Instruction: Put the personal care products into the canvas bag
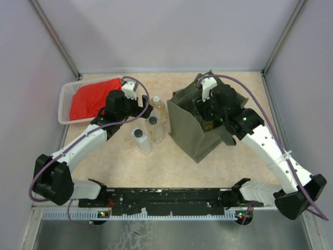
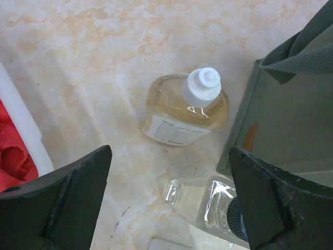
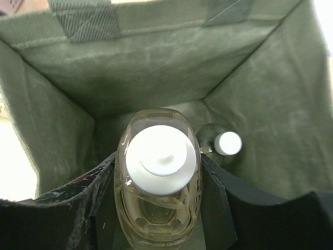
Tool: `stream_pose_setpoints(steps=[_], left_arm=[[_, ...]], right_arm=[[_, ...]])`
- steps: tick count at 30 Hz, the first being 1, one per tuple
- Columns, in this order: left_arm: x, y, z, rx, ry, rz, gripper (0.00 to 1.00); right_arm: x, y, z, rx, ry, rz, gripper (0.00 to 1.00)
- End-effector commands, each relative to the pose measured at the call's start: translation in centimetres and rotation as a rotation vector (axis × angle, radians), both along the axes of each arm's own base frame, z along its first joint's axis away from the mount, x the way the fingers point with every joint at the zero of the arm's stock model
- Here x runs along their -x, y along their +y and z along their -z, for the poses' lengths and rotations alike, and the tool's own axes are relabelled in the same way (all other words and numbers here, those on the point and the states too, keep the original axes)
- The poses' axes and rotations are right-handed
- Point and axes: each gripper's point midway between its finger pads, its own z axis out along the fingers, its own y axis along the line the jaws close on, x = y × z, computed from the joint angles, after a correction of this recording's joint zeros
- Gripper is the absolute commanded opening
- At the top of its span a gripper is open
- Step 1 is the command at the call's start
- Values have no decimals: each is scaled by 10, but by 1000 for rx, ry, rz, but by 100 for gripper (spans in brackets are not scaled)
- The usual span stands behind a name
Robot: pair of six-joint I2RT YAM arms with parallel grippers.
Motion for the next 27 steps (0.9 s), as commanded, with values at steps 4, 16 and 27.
stream_pose_setpoints(steps=[4,16,27], left_arm=[[-5,1,-13,-3,-44,-7,100],[-9,0,-8,-14,-35,-1,100],[-9,-5,-2,-4,-21,16,100]], right_arm=[[-27,36,-33,-154,-163,-63,0],[-56,64,8,-155,-123,-128,0],[-85,25,61,-114,-42,-25,0]])
